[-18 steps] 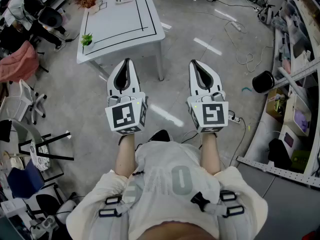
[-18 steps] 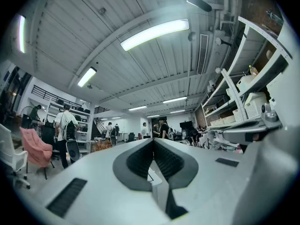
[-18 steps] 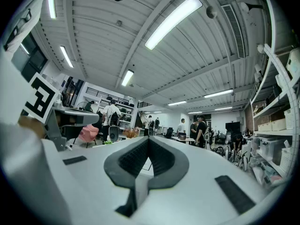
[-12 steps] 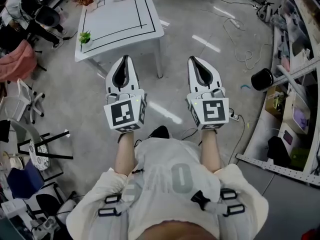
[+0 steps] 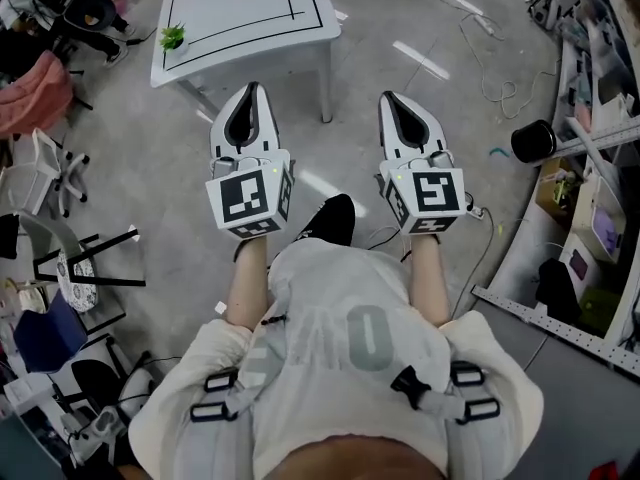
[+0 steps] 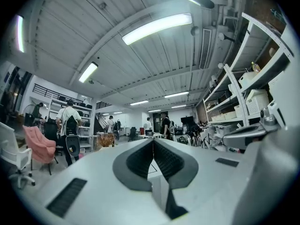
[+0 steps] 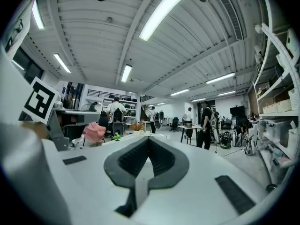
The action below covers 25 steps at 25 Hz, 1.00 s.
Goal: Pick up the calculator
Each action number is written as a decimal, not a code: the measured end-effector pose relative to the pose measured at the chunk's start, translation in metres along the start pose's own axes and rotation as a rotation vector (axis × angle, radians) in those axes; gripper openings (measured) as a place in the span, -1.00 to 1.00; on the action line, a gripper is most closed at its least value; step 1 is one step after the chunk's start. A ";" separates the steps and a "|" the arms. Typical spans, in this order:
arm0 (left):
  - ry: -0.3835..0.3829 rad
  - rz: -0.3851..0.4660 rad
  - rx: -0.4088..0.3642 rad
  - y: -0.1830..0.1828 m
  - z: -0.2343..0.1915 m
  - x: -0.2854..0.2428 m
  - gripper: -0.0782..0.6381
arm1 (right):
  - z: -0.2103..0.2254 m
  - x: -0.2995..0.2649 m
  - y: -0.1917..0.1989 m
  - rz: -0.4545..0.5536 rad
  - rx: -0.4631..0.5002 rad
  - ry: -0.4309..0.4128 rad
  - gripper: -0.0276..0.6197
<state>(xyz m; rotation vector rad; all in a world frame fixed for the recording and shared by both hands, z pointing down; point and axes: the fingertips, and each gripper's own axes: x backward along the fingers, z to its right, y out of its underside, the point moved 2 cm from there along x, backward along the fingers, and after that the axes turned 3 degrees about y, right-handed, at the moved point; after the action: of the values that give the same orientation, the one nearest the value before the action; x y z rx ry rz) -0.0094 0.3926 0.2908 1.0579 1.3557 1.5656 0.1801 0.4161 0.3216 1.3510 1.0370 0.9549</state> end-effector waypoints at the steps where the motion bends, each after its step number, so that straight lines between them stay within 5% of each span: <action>1: -0.007 -0.011 0.010 0.003 -0.003 0.000 -0.72 | -0.001 -0.002 0.005 -0.019 0.006 0.001 -0.90; 13: -0.018 -0.153 0.060 0.056 -0.034 -0.051 -0.72 | -0.002 -0.062 0.028 -0.080 0.009 -0.028 -0.90; 25: 0.022 -0.107 0.097 0.061 -0.082 -0.212 -0.72 | 0.047 -0.216 0.021 -0.077 0.075 0.000 -0.91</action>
<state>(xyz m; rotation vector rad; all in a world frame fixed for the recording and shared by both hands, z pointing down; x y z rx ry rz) -0.0175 0.1598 0.3254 1.0114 1.4911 1.4493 0.1650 0.1959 0.3463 1.3620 1.1266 0.8663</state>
